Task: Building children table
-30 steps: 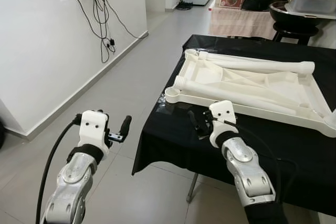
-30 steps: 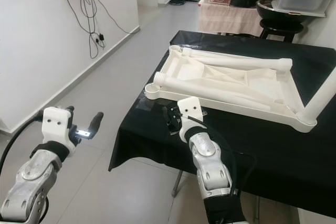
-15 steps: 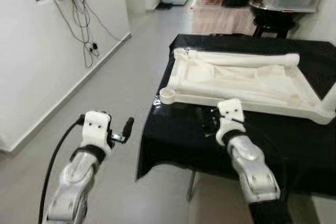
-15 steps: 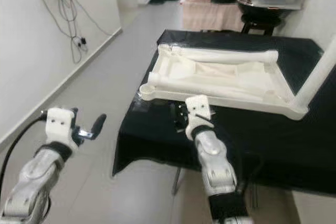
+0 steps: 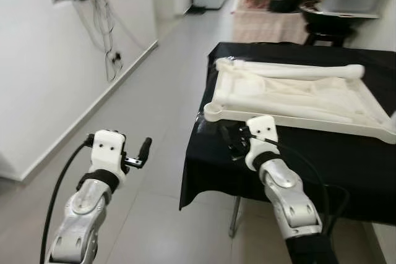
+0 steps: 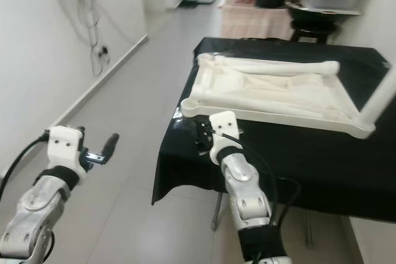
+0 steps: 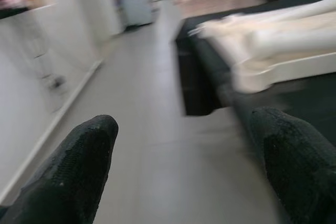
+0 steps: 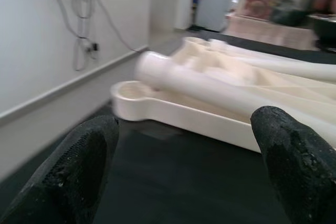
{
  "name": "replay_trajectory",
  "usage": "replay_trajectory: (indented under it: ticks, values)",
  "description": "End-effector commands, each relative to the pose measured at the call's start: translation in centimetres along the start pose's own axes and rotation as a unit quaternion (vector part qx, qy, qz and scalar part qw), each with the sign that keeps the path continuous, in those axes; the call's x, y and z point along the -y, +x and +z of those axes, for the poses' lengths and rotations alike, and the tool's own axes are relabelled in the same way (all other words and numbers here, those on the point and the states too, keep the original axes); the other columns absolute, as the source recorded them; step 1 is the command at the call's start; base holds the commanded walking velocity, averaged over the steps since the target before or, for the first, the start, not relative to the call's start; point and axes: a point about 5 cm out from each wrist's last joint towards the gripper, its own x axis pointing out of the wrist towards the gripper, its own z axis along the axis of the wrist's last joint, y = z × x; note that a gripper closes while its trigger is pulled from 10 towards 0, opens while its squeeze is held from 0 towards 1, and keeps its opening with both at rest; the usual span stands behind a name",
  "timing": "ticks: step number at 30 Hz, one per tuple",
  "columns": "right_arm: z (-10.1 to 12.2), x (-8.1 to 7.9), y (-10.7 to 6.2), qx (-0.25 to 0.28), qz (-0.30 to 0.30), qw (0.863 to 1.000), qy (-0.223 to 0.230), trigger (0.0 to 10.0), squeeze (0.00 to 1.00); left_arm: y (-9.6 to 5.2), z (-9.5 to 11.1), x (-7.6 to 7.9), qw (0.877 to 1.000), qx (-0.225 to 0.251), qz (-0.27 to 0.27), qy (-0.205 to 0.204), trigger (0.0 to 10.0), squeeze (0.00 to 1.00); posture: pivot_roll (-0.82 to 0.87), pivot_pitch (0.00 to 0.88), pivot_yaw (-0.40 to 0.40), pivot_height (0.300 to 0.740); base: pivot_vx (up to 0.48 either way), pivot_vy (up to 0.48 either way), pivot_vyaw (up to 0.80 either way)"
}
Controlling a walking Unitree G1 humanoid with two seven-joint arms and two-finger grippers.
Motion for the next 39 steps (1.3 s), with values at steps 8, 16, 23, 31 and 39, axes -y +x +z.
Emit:
replay_trajectory:
  ticks: [8, 16, 23, 31, 39]
  values:
    - [0.0, -0.3, 0.2, 0.004, 0.013, 1.000, 0.012, 10.0, 0.00, 0.0, -0.2, 0.1, 1.000, -0.004, -0.003, -0.005, 10.0, 0.00, -0.03, 0.000, 0.012, 0.740, 0.288, 0.000, -0.18]
    - [-0.1, -0.3, 0.2, 0.003, 0.016, 1.000, 0.015, 10.0, 0.00, -0.1, -0.2, 0.1, 1.000, -0.003, -0.006, -0.005, 10.0, 0.00, -0.03, 0.000, 0.012, 0.740, 0.320, 0.000, 0.00]
    - [-0.2, -0.3, 0.2, 0.003, 0.018, 1.000, 0.025, 10.0, 0.00, -0.1, -0.2, 0.2, 1.000, -0.003, -0.013, -0.003, 10.0, 0.00, -0.03, 0.000, 0.010, 0.740, 0.322, 0.000, 0.00]
    - [-0.3, -0.2, 0.1, 0.005, 0.015, 0.999, 0.032, 10.0, 0.00, -0.3, 0.3, 0.8, 0.998, 0.004, -0.057, 0.016, 10.0, 0.00, -0.03, 0.000, 0.008, 0.740, 0.233, 0.000, 0.00]
    - [0.2, 0.5, 0.2, 0.020, -0.010, 1.000, 0.016, 10.0, 0.00, -0.1, 1.4, 1.1, 0.992, -0.003, -0.097, -0.081, 10.0, 0.00, -0.02, 0.000, 0.009, 0.740, 0.000, 0.000, 0.00]
